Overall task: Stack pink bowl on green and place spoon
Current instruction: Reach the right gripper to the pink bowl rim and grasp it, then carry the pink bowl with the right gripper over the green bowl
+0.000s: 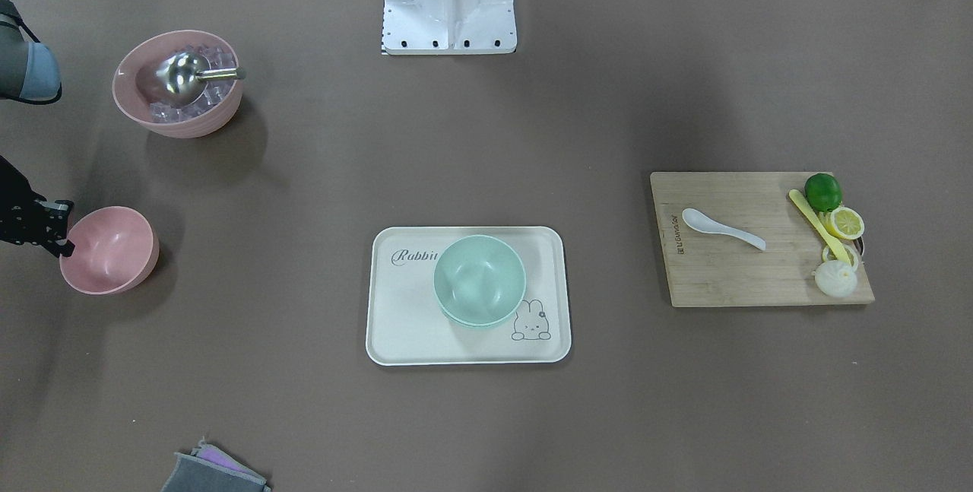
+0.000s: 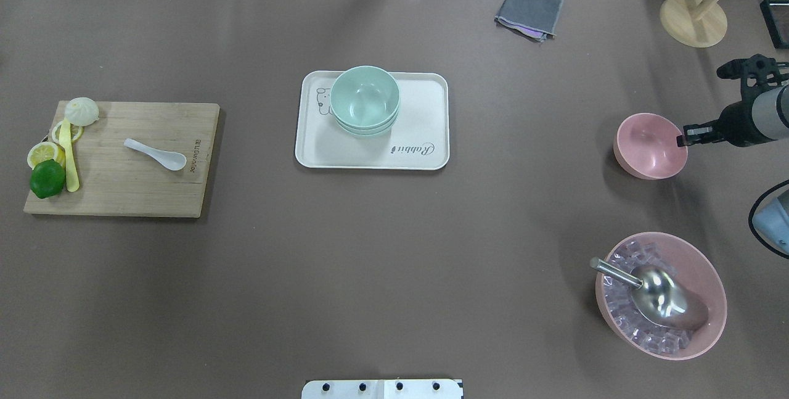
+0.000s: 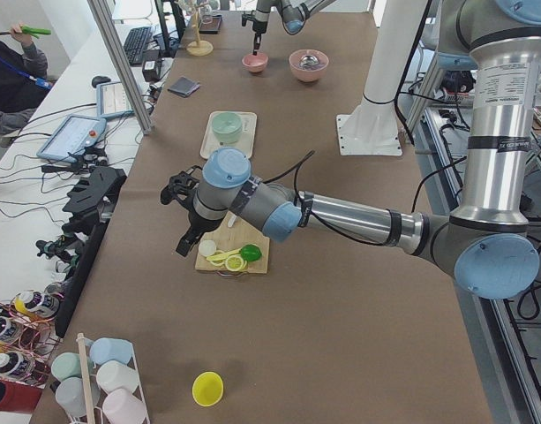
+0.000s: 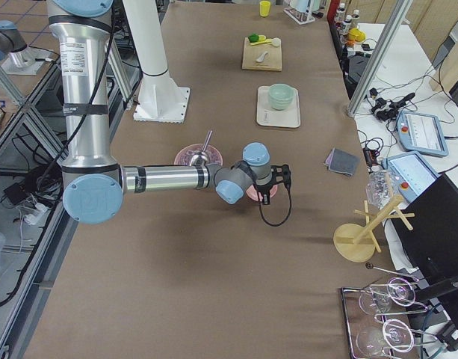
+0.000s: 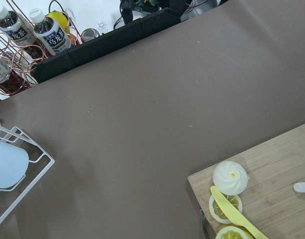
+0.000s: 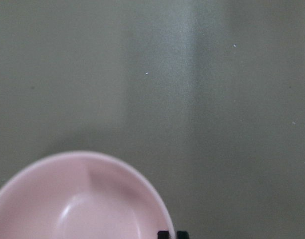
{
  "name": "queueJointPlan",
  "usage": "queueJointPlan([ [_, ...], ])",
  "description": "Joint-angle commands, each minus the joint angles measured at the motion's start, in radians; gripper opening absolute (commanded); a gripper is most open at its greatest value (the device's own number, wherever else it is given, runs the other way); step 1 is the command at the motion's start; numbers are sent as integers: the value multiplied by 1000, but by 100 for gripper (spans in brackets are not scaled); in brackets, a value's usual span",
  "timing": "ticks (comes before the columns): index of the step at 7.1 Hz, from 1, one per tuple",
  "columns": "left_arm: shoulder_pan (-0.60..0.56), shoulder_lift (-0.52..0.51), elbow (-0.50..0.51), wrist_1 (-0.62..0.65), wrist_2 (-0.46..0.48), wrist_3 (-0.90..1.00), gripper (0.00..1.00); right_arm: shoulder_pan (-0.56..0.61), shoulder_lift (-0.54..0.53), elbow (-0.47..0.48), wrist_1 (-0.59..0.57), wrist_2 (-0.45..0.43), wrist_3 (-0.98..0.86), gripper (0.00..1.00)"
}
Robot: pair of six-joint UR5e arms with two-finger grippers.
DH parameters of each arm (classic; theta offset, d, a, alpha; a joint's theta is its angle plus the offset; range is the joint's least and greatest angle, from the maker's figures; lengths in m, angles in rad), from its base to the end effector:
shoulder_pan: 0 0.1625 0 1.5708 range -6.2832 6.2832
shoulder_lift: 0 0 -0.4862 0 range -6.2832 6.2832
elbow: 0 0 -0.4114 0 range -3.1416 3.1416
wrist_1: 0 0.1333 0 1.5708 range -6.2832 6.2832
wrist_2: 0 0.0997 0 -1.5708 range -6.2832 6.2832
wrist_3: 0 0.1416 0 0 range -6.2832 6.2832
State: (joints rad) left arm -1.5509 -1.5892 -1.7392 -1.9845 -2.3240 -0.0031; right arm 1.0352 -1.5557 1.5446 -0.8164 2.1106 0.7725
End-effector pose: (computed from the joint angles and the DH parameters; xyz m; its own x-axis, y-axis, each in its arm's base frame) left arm -0.0254 -0.5544 0.6011 0.7217 0.3984 -0.5661 -0.0142 0.8261 0.5633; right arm -0.2411 -0.5248 0.6752 0.6634 -0.0859 0.7433 -0.1219 0.9677 0.2205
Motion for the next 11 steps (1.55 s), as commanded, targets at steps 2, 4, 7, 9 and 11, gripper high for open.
queueJointPlan([
  [2,2,0,0,-1,0,0,98,2,5,17,-1,0,2,0],
  [4,2,0,0,-2,-2,0,98,26,37,46,-12,11,4,0],
  [7,5,0,0,-2,-2,0,98,-15,291,46,-172,0,19,0],
  [9,12,8,-2,-2,-2,0,98,-116,476,43,-364,-71,173,0],
  [11,21,9,0,-4,0,0,98,-219,641,32,-500,-176,346,0],
])
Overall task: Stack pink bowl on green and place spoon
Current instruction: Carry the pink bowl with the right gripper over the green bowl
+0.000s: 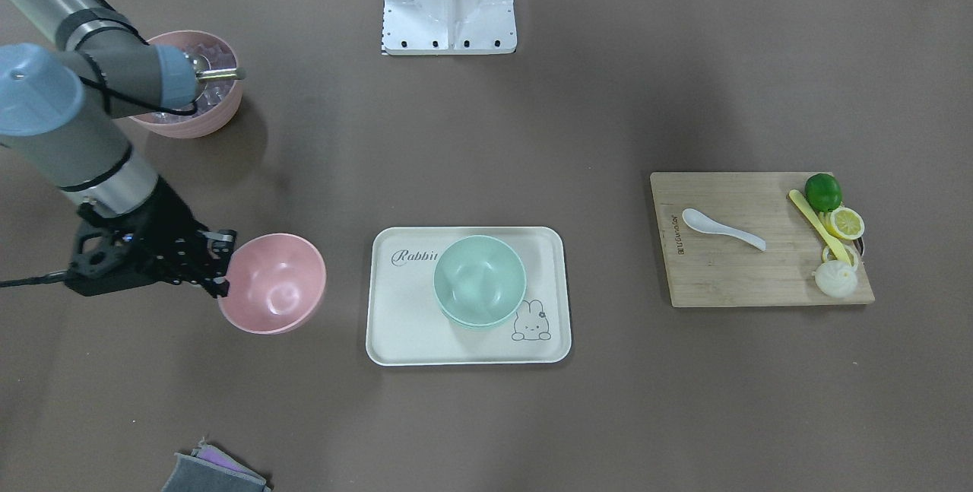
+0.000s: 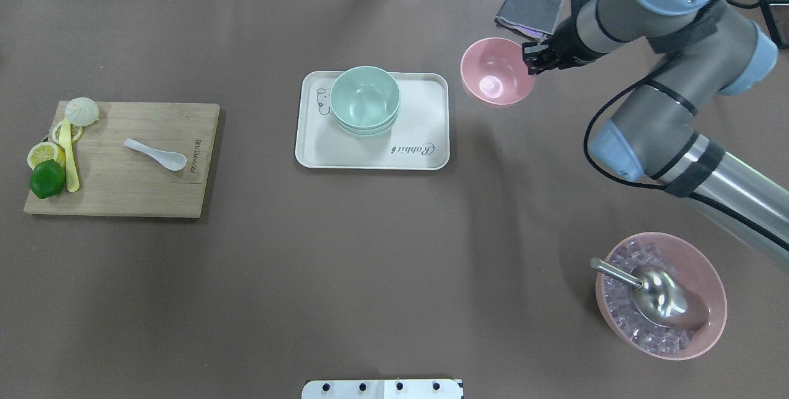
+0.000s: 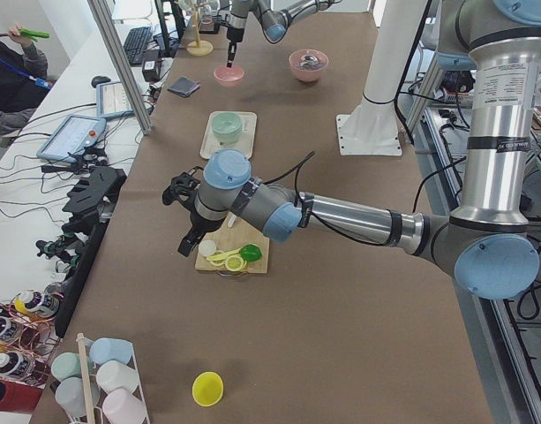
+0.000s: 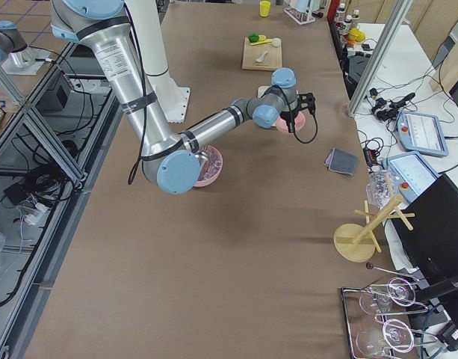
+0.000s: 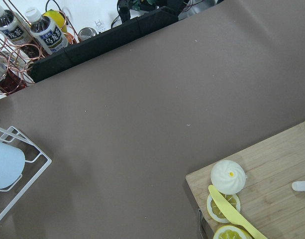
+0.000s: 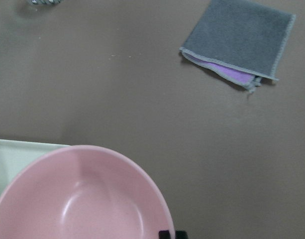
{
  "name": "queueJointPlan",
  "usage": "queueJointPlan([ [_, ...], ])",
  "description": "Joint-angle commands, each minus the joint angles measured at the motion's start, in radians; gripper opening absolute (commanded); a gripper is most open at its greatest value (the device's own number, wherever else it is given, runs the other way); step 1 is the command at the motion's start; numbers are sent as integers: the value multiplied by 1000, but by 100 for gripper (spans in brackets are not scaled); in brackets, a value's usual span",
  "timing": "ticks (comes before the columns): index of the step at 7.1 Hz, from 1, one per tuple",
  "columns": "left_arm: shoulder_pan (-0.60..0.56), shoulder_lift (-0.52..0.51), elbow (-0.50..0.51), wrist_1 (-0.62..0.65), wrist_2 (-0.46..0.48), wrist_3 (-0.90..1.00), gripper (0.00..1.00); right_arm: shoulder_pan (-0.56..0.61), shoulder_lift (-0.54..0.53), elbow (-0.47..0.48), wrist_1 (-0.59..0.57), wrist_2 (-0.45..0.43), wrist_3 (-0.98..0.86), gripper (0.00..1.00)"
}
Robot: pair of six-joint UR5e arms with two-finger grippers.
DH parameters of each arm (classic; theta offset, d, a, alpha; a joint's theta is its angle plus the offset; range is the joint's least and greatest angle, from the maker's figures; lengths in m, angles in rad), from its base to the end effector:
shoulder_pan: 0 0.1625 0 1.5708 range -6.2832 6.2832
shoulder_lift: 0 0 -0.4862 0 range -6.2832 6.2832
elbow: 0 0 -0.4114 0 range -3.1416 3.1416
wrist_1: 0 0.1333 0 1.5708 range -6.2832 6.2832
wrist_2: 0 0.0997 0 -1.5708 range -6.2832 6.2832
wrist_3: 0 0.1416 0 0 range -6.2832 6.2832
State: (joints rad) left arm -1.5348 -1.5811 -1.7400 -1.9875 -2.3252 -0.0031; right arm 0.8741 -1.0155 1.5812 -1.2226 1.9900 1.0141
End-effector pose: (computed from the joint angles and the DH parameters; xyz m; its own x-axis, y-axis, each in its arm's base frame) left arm -0.0165 -0.5512 0.6046 0.7145 0.4080 -0.5684 -0.0276 0.8282 0.5597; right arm -0.4341 -0.6368 0.3552 0.5936 -0.0427 0.8036 -0.2121 0.9550 0.2074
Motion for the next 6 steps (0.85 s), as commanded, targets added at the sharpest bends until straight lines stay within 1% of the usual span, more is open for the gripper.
queueJointPlan([
  [1,5,1,0,-1,1,0,98,-98,177,-4,-173,-80,185,0],
  [2,5,1,0,1,1,0,98,-131,245,-33,-205,-127,264,0],
  [3,5,1,0,-1,1,0,98,-164,315,-117,-209,-146,308,0],
  [4,7,9,0,-1,0,0,98,-200,377,-209,-209,-195,346,0],
  [5,7,10,-1,-2,0,0,98,-216,382,-223,-207,-227,350,0],
  [6,5,12,-1,-2,0,0,98,-218,382,-225,-207,-227,348,0],
])
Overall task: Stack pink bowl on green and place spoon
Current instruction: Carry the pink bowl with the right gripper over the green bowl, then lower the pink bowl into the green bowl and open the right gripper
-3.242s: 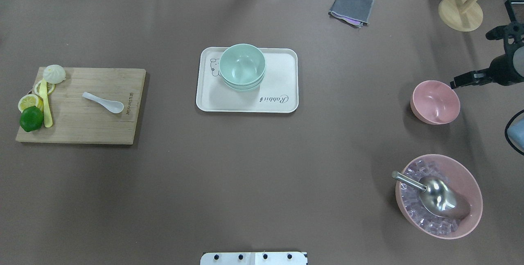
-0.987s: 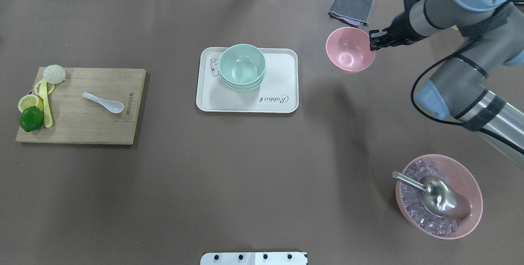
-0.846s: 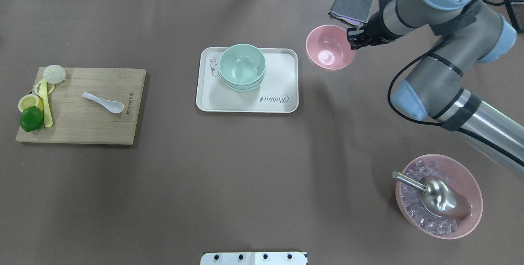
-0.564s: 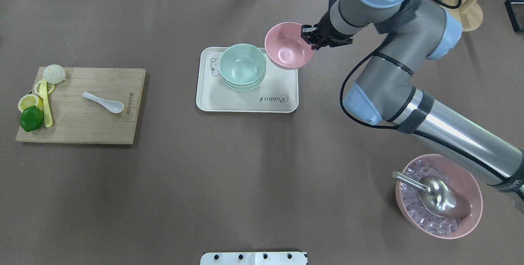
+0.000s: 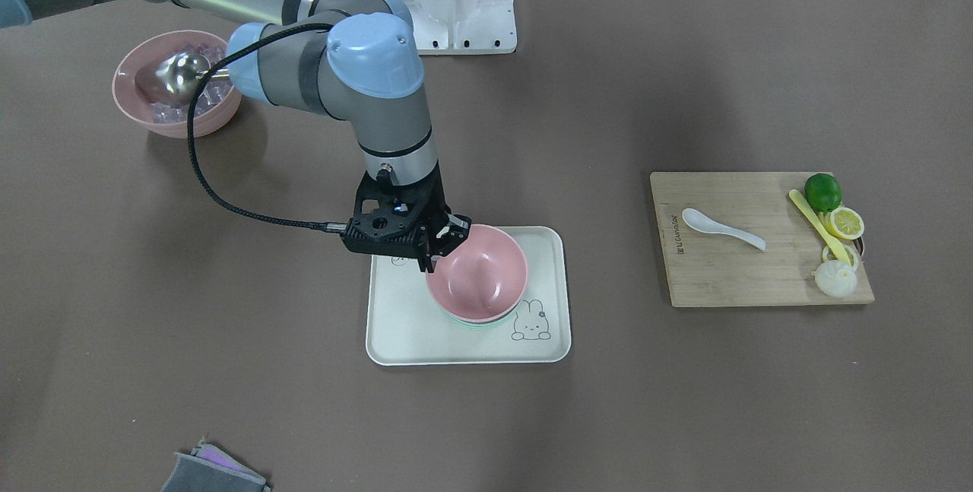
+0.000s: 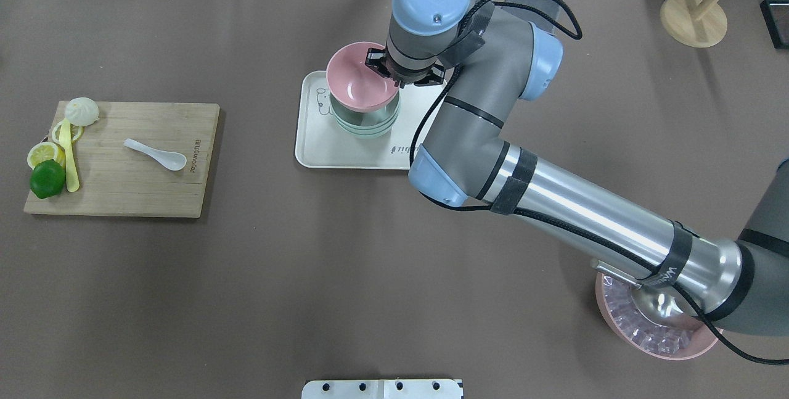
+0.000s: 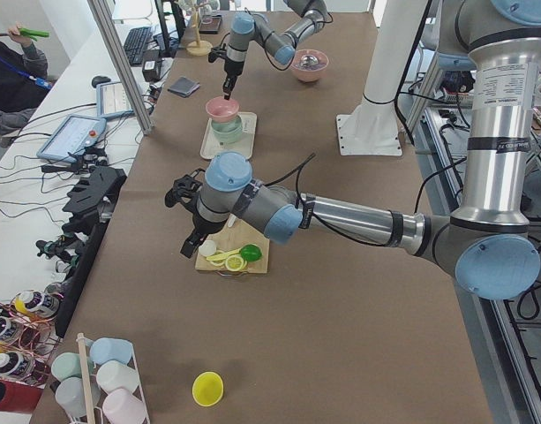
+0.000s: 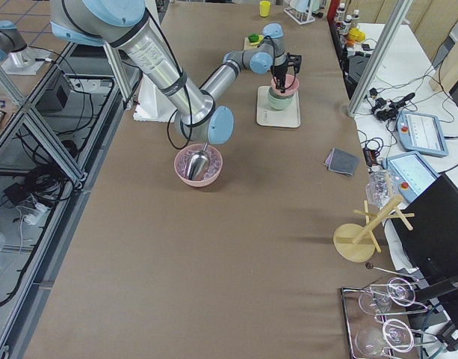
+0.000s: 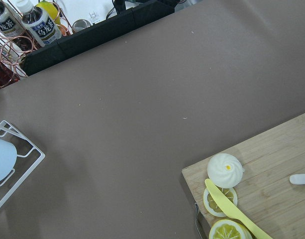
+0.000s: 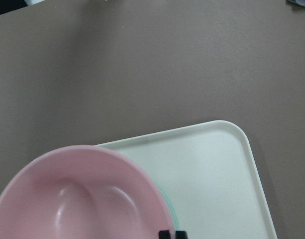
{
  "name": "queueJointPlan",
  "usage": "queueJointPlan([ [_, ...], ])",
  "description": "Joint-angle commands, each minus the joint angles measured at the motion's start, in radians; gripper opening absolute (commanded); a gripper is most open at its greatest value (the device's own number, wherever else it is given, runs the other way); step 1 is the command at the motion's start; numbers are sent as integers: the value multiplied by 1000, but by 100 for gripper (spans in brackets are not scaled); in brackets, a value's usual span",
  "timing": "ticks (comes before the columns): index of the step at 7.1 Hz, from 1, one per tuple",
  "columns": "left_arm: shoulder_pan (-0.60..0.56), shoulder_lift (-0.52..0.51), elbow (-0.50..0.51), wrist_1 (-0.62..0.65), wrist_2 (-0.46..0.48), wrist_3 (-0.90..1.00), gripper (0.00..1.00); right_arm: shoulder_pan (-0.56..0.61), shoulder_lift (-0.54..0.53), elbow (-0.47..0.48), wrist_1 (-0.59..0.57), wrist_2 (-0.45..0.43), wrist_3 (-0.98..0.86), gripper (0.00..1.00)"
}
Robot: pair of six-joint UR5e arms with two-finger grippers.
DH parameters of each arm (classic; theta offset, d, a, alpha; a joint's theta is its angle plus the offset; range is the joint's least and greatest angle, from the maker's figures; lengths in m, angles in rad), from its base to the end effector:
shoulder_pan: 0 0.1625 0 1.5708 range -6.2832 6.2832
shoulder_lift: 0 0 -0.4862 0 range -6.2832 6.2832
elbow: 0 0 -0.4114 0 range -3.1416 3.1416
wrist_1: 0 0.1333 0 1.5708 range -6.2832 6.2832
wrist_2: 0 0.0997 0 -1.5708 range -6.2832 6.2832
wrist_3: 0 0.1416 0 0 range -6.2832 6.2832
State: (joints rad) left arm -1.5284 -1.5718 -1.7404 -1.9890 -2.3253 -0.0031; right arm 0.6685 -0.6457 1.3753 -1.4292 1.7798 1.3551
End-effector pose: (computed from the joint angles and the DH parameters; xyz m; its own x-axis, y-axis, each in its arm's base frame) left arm -0.0131 -0.5472 0.6093 0.7119 0.4084 -0.5713 -0.0330 0.8321 0.5536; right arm -0.6145 -0.6178 0.1938 0.5967 0.2045 0.7760 -0.3624 0.9314 0.0333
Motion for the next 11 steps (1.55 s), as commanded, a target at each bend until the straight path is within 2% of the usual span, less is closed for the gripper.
queueJointPlan([
  [1,-1,3,-1,1,0,0,98,-14,11,-22,0,-17,6,0],
  [10,1,3,1,1,1,0,98,-29,0,-36,0,-17,-8,0],
  [11,1,3,1,1,1,0,98,-29,0,-36,3,-16,-10,5],
])
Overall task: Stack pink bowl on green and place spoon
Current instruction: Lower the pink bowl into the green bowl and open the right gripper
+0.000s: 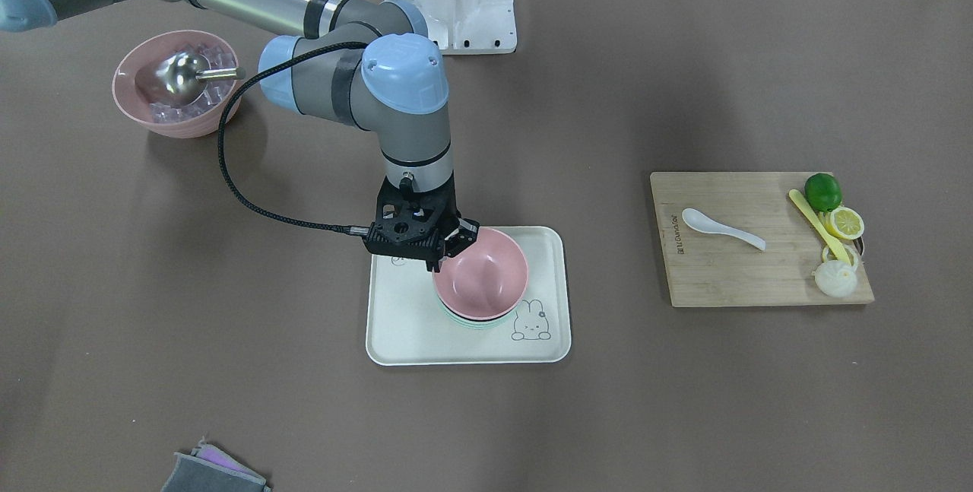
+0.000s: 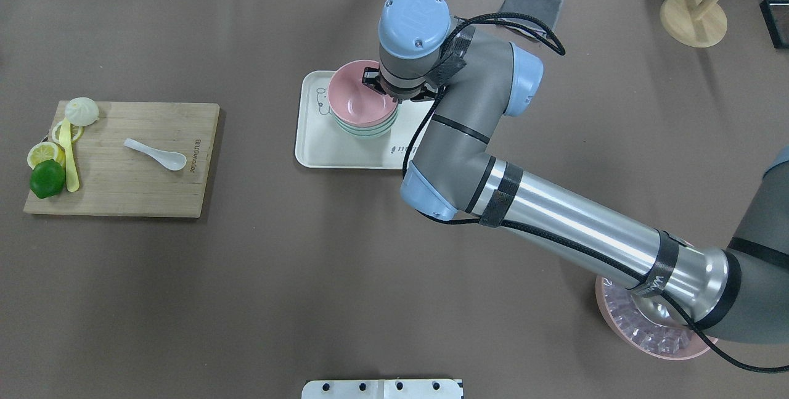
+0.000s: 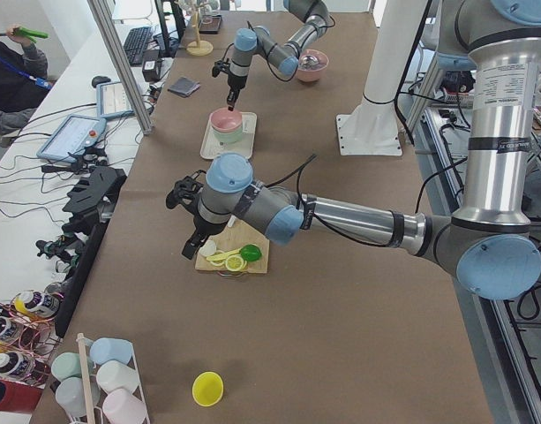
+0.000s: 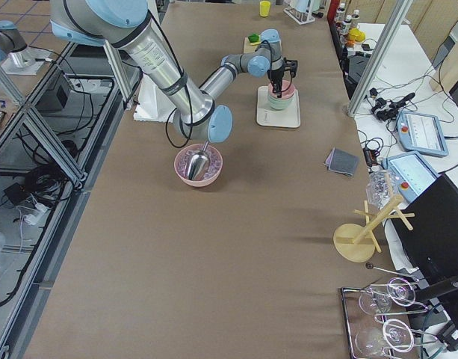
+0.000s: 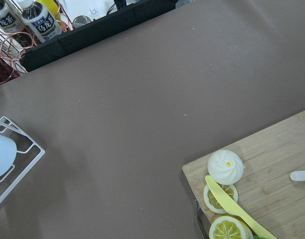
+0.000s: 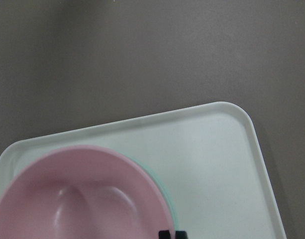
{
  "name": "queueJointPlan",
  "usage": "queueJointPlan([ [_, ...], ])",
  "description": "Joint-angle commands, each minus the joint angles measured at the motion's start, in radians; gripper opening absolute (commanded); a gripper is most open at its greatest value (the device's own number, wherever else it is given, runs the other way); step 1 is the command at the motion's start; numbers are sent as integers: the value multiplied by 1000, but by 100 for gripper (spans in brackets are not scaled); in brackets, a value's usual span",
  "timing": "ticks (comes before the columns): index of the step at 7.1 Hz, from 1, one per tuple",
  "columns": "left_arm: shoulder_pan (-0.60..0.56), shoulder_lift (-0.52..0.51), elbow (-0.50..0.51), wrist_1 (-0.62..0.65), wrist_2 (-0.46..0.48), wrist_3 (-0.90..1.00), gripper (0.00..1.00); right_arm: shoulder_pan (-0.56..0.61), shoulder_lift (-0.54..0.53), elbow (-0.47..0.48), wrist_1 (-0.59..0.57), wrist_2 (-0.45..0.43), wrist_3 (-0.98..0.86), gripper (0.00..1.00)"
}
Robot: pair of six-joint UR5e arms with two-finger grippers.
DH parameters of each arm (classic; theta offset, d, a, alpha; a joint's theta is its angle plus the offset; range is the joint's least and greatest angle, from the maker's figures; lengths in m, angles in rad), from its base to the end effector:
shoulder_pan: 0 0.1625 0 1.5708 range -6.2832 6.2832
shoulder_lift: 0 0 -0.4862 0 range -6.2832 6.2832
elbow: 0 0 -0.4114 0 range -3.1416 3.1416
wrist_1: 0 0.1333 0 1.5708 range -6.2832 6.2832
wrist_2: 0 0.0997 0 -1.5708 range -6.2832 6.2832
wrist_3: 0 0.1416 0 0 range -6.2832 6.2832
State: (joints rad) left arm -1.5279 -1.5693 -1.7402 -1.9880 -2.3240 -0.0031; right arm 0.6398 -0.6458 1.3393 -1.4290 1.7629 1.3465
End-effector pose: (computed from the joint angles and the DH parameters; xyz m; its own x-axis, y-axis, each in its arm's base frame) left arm -0.0130 -0.5461 0.6110 0.7127 0.4061 -0.5719 -0.0335 0.8341 0.5505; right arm -0.6382 -0.6074 0.2115 0.6299 0.1966 0.7514 -0.3409 0.9392 0.0400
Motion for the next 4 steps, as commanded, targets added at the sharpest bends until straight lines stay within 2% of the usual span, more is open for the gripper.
queueJointPlan([
  [1,0,0,1,0,0,0,98,1,1,0,4,0,0,37],
  [2,0,0,1,2,0,0,98,1,1,0,4,0,5,65],
  [4,0,0,1,2,0,0,98,1,1,0,2,-2,8,97],
])
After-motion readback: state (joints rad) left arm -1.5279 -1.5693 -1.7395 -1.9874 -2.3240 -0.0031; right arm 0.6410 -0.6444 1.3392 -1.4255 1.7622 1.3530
